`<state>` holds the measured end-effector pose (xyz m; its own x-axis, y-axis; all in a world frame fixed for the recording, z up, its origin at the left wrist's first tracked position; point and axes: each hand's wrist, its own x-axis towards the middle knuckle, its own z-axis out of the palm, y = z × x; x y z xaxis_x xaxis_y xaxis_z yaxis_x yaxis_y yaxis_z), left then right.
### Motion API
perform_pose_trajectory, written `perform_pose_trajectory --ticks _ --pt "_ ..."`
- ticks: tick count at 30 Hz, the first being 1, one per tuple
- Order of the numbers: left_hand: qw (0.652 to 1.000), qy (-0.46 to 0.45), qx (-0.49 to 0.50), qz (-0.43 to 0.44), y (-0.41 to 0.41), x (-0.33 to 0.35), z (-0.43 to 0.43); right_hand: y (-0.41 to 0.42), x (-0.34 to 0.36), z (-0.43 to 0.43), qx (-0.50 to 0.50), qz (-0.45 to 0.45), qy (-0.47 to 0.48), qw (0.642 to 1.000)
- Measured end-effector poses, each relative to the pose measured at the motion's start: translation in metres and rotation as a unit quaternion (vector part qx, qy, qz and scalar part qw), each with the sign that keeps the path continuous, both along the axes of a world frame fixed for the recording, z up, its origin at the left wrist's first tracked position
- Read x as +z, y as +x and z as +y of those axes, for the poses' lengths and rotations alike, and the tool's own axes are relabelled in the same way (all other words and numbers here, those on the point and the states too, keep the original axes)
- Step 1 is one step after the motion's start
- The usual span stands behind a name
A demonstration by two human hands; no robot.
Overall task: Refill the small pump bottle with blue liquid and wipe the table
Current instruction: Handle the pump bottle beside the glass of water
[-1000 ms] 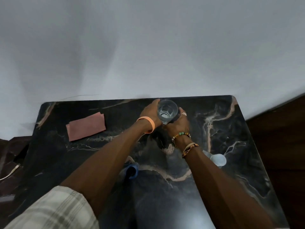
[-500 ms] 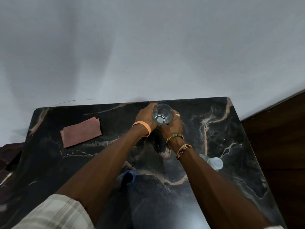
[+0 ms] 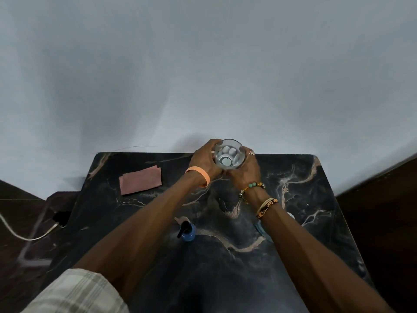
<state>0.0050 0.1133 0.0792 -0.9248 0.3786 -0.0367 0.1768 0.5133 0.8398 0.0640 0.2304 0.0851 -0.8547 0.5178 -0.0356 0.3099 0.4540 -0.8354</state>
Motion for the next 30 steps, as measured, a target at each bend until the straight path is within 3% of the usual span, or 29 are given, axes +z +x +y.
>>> perform_pose_trajectory --ticks 4,12,20,24,30 --pt "0.999 0.003 0.005 0.035 0.018 0.032 -0.005 0.019 0.032 0.001 0.022 0.01 -0.014 1.0" --pt "0.992 0.107 0.064 0.01 0.078 0.062 -0.015 0.072 0.072 0.005 0.102 0.036 0.024 0.994" --pt "0.987 0.141 0.068 -0.045 0.153 0.024 -0.029 0.147 0.046 0.001 0.173 0.019 0.032 0.984" --pt "0.988 0.13 0.068 -0.047 0.178 0.003 -0.03 0.168 0.027 -0.002 0.19 0.04 0.021 0.981" --pt "0.987 0.113 0.085 -0.072 0.206 -0.032 -0.042 0.184 -0.004 -0.011 0.234 -0.001 -0.022 0.972"
